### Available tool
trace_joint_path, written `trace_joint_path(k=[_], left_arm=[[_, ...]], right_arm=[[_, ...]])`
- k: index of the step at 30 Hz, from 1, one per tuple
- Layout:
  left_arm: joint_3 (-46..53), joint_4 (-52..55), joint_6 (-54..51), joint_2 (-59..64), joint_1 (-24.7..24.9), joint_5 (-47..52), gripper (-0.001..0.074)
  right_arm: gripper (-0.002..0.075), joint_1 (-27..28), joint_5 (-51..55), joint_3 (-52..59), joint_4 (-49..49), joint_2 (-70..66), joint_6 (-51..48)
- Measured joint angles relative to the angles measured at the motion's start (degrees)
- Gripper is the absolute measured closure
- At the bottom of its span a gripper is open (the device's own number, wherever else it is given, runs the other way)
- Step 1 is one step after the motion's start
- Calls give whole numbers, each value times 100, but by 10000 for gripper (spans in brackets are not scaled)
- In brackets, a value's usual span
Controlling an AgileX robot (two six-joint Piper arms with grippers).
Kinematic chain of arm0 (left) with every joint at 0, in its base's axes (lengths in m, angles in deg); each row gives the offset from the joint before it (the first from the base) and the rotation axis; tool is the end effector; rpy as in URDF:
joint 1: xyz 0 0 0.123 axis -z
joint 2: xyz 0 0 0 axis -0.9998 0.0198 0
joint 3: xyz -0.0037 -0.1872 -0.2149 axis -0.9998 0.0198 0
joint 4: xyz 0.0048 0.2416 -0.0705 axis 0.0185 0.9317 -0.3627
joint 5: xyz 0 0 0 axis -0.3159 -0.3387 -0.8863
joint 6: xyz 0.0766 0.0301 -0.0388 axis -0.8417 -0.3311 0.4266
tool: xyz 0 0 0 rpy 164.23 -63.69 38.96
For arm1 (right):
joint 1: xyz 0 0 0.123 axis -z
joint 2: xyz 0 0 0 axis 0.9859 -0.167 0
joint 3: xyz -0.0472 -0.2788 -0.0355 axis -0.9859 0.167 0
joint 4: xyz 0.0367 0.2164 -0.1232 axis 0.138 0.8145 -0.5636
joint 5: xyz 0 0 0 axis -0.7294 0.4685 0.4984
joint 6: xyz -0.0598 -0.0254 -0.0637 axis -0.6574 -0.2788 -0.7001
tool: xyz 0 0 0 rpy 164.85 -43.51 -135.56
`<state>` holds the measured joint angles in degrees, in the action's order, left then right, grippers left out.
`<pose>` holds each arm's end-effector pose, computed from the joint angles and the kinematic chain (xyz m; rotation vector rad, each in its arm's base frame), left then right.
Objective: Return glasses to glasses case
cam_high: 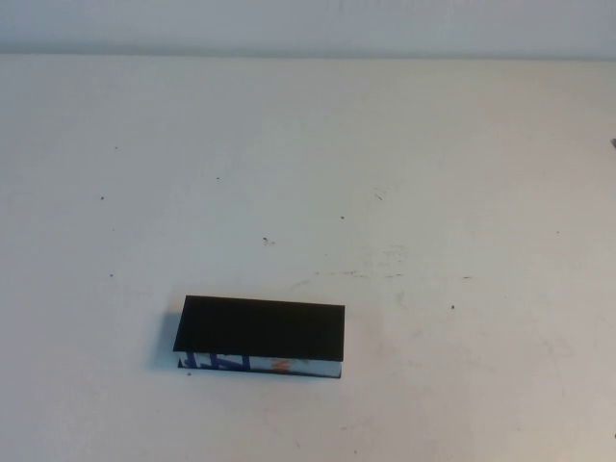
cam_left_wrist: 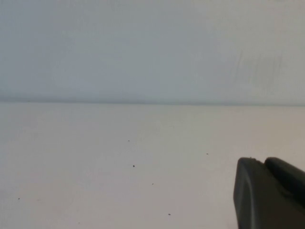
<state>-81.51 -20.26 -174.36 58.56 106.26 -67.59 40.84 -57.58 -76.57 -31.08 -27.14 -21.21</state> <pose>0.0596 -0.0085 0.2022 0.0946 1.5468 -0.2130 0.0413 0.0398 0.2869 -0.4598 1.7903 0.6945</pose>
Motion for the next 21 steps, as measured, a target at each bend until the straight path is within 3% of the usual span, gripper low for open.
trace_joint_path(k=[9,14,17,19,21], left_arm=[[0,-12,-52,0,0,-12,736],[0,-19,-52,0,0,-21,736],[0,-19,-52,0,0,-21,736],[0,-19,-52,0,0,-21,736],[0,-24,-52,0,0,-21,736]], right_arm=[[739,0,357,446,-23,47,0],[739,0,198,559,-647,47,73],[739,19,-167,670,-1440,95,605],[739,284,-484,822,-2065,137,1084],[739,910,-928,1068,-2567,141,1416]])
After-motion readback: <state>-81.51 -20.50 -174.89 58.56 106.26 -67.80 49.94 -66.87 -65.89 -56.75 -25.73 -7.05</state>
